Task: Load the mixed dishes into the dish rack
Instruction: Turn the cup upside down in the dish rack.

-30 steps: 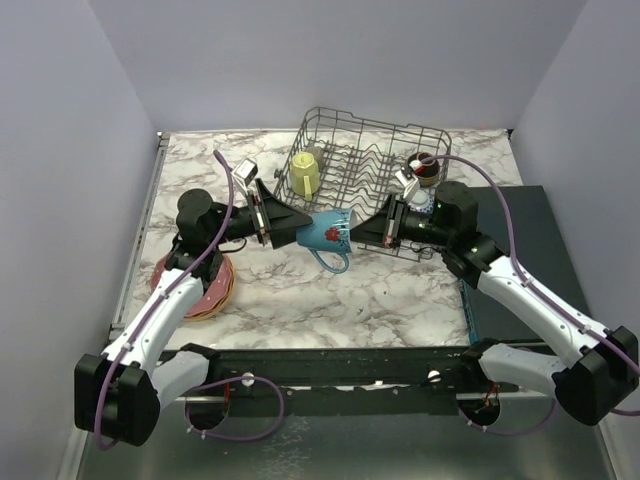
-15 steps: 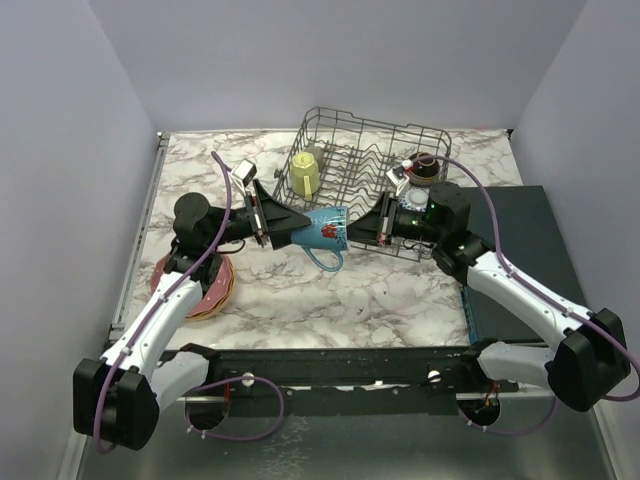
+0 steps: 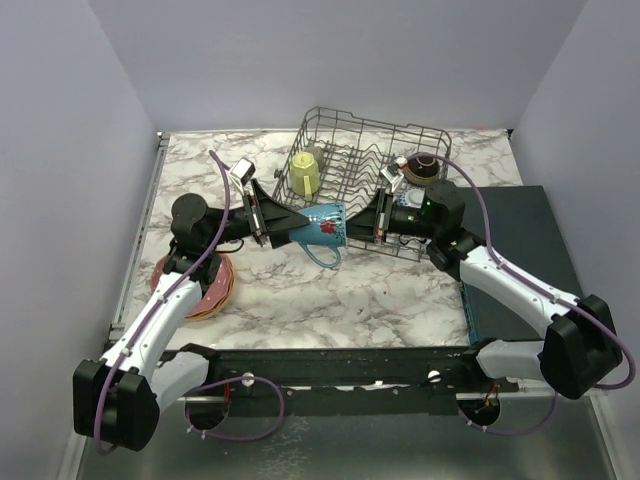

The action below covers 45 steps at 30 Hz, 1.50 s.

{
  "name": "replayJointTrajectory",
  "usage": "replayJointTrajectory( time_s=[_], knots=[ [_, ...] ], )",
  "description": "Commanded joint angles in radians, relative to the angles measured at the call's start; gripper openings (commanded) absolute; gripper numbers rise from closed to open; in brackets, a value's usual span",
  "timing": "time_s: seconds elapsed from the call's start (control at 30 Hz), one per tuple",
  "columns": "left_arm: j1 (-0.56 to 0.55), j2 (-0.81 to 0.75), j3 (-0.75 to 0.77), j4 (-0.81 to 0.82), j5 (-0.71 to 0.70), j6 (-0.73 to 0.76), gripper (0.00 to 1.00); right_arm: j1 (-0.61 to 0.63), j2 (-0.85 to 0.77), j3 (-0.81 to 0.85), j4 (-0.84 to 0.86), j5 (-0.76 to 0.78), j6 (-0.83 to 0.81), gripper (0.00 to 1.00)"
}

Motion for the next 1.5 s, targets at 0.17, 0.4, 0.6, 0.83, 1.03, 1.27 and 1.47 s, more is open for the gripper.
replayJointTrajectory(
  time_s=[0.17,0.4,0.6,0.83,1.03,1.27,1.47],
  knots=[
    [-0.006,-0.007,0.001,0.064,0.04,0.004,0.99,-0.005,0.05,0.052,0.08,-0.053,0.037,0.01],
    [-0.009,0.009,-0.004,0.066,0.039,0.016,0.99,-0.001,0.075,0.087,0.052,-0.06,0.022,0.01],
    [-0.011,0.018,-0.008,0.068,0.037,0.027,0.99,0.003,0.091,0.094,0.049,-0.062,0.017,0.01],
    [-0.01,0.027,-0.006,0.068,0.034,0.036,0.98,0.005,0.09,0.094,0.034,-0.059,-0.002,0.01],
    [-0.01,0.033,-0.003,0.07,0.036,0.04,0.85,0.005,0.085,0.079,0.038,-0.059,-0.004,0.01],
    [-0.011,0.043,0.001,0.073,0.035,0.037,0.6,0.005,0.081,0.071,0.039,-0.062,-0.011,0.0],
    [-0.012,0.046,0.009,0.075,0.036,0.034,0.4,0.005,0.072,0.056,0.035,-0.057,-0.017,0.01]
  ],
)
